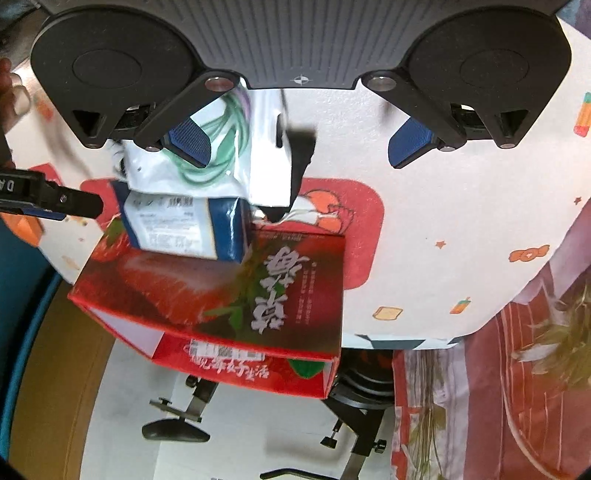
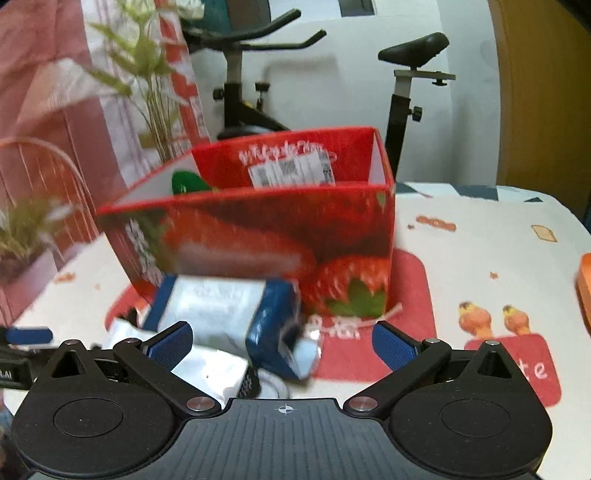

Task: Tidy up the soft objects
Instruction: 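Move both grippers down to the white bag of green cable, then close the left gripper on the white cable bag while the right gripper closes on it too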

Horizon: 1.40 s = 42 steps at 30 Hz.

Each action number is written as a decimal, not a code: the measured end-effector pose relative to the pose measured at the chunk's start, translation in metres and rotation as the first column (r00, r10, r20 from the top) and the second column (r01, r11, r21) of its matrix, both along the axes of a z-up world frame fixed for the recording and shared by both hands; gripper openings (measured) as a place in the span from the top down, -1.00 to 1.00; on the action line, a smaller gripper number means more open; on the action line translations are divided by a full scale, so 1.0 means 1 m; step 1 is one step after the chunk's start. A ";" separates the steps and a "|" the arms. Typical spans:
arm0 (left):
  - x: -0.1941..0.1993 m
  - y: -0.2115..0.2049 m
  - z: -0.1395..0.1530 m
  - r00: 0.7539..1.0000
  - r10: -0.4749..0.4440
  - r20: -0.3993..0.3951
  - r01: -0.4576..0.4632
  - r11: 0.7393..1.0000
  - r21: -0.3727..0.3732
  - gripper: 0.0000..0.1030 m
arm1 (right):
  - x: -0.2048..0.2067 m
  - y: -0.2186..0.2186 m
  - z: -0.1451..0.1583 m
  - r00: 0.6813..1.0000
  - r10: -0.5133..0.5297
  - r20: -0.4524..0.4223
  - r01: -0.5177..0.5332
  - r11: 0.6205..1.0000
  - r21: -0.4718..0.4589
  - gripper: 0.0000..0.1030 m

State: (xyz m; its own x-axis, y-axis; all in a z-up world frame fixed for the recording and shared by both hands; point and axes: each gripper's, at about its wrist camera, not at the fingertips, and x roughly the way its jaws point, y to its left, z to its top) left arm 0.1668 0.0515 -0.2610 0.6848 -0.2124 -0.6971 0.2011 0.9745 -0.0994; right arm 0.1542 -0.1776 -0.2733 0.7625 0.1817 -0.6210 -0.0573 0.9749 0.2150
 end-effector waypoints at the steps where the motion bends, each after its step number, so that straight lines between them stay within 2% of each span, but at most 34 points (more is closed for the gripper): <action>1: 0.000 -0.002 -0.001 1.000 0.001 -0.004 -0.001 1.000 0.010 -1.00 | 0.000 0.002 -0.003 1.000 0.012 -0.013 -0.012 1.000 0.014 -0.99; 6: -0.004 -0.007 -0.008 0.999 -0.031 -0.010 0.031 0.999 0.018 -0.98 | -0.003 0.017 -0.014 0.996 0.067 -0.052 -0.068 0.998 -0.005 -0.97; 8: -0.005 -0.009 -0.011 0.999 -0.044 -0.007 0.044 0.999 0.013 -0.88 | -0.001 0.022 -0.013 0.994 0.101 -0.052 -0.101 0.995 -0.009 -0.87; 10: -0.005 -0.008 -0.012 0.998 -0.061 -0.006 0.061 0.998 -0.007 -0.61 | -0.002 0.023 -0.012 0.991 0.123 -0.049 -0.123 0.992 -0.003 -0.63; 12: -0.005 -0.008 -0.015 0.998 -0.066 -0.017 0.066 0.998 -0.018 -0.57 | -0.002 0.024 -0.012 0.989 0.135 -0.054 -0.135 0.991 0.006 -0.57; 14: -0.004 -0.007 -0.017 0.998 -0.062 -0.025 0.061 0.998 -0.026 -0.46 | -0.002 0.024 -0.013 0.988 0.146 -0.060 -0.144 0.989 0.022 -0.43; 16: -0.003 -0.006 -0.018 0.997 -0.064 -0.034 0.063 0.997 -0.038 -0.30 | -0.001 0.024 -0.014 0.985 0.158 -0.065 -0.156 0.987 0.032 -0.17; 21: -0.001 -0.007 -0.021 0.994 -0.090 -0.064 0.087 0.995 -0.059 -0.06 | -0.004 0.027 -0.011 0.976 0.204 -0.078 -0.200 0.978 0.060 -0.10; 23: -0.002 -0.006 -0.020 0.993 -0.098 -0.072 0.092 0.993 -0.077 -0.05 | -0.005 0.027 -0.009 0.972 0.219 -0.083 -0.212 0.974 0.079 -0.07; 25: -0.002 -0.005 -0.021 0.992 -0.101 -0.080 0.092 0.991 -0.101 -0.02 | -0.006 0.029 -0.010 0.967 0.236 -0.096 -0.228 0.970 0.085 0.08; 28: 0.000 -0.006 -0.024 0.989 -0.106 -0.102 0.093 0.988 -0.119 -0.02 | -0.005 0.033 -0.014 0.959 0.256 -0.125 -0.247 0.965 0.087 0.18; 34: 0.000 -0.004 -0.026 0.987 -0.108 -0.118 0.092 0.986 -0.138 -0.02 | -0.004 0.033 -0.021 0.949 0.263 -0.175 -0.248 0.963 0.103 0.19; 42: 0.002 -0.009 -0.030 0.981 -0.143 -0.128 0.121 0.979 -0.164 -0.02 | -0.004 0.039 -0.020 0.944 0.287 -0.160 -0.278 0.957 0.077 0.28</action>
State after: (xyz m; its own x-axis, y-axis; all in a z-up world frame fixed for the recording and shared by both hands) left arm 0.1684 0.0424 -0.2915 0.5428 -0.4074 -0.7344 0.3009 0.9108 -0.2828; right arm 0.1499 -0.1387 -0.2935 0.5610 0.4108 -0.7187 -0.2877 0.9108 0.2960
